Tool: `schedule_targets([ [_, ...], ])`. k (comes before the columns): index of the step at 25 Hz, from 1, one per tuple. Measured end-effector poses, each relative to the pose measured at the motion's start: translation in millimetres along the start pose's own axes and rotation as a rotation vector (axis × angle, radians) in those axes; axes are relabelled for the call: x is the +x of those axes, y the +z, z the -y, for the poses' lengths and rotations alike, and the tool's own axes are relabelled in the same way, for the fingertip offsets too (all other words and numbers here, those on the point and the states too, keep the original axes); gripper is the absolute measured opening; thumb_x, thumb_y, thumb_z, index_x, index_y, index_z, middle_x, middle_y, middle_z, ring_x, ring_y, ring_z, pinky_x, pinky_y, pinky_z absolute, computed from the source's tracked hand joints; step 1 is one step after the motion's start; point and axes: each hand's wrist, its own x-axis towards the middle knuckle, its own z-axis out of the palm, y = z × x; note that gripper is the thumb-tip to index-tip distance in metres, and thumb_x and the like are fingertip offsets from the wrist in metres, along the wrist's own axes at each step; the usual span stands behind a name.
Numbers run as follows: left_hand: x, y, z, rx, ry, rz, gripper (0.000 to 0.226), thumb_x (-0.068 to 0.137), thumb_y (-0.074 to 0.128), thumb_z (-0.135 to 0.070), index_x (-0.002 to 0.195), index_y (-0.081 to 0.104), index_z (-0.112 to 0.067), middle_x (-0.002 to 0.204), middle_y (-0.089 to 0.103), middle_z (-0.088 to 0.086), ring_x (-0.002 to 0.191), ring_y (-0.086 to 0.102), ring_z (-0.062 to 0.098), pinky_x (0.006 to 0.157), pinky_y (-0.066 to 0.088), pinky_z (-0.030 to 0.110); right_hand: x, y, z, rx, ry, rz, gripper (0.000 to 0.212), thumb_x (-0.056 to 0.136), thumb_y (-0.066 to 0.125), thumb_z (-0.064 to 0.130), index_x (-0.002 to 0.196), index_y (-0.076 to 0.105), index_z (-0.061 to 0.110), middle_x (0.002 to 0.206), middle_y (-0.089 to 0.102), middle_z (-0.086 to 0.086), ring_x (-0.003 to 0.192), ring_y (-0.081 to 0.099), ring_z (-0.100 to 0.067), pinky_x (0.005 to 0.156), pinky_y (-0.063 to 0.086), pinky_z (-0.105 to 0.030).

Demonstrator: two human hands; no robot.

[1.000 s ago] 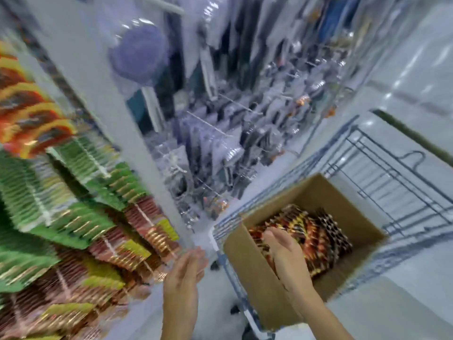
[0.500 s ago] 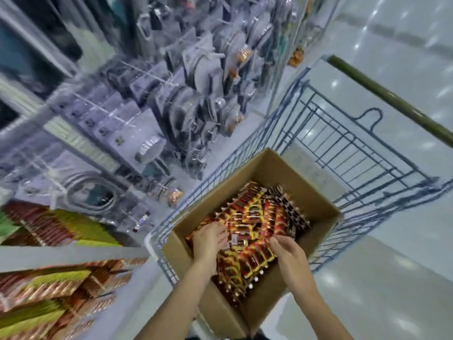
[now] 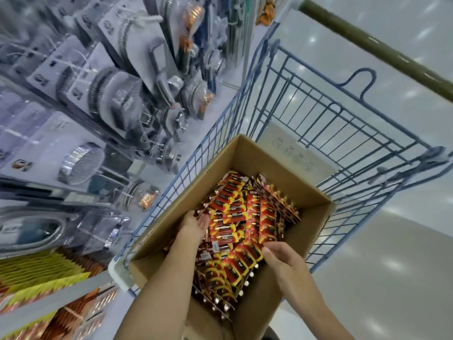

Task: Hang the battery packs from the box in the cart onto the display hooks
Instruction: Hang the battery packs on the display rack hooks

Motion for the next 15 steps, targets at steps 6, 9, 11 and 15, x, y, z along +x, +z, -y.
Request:
schedule_targets([
  [6,-16.6,-8.2,0.0,-0.155,-0.067,0.015,0.028,0.101,0.062,-0.006,0.126,0.059,0.006,0.128,0.064,0.020,0.087,0.068,0.023,0.052,0.061,0.026,10.6,-4.1,-3.0,-0.008,-0.002,0.004,0.013,0.102,0.060,0.036,0.113,0.065,0.031,0.109,0.065,0.020,0.100,0.056,0.006,0.076,0.038,-0.009],
  [9,-74.1,-20.2,4.5,-0.065,-0.028,0.109,0.035,0.090,0.067,0.008,0.124,0.061,0.002,0.120,0.064,0.022,0.100,0.068,0.026,0.073,0.060,0.030,18.5,-3.4,6.0,-0.001,-0.018,0.025,0.008,0.102,0.061,0.033,0.109,0.064,0.031,0.107,0.064,0.018,0.098,0.056,0.006,0.075,0.038,-0.010],
  [11,-113.3,-37.7,10.9,0.032,-0.004,0.159,0.046,0.079,0.071,0.016,0.121,0.061,0.000,0.122,0.065,0.021,0.111,0.066,0.031,0.084,0.057,0.035,28.4,-0.3,14.0,0.007,-0.023,0.034,0.004,0.102,0.061,0.031,0.105,0.062,0.032,0.108,0.064,0.015,0.098,0.056,0.003,0.077,0.040,-0.013],
  [15,-165.2,-83.7,21.8,0.108,0.043,0.223,0.062,0.069,0.075,0.016,0.125,0.059,-0.001,0.126,0.067,0.018,0.116,0.065,0.031,0.086,0.054,0.036,77.5,18.2,25.9,-0.021,0.008,0.048,0.022,0.103,0.059,0.031,0.121,0.062,0.021,0.112,0.066,0.003,0.101,0.061,-0.010,0.086,0.045,-0.028],
])
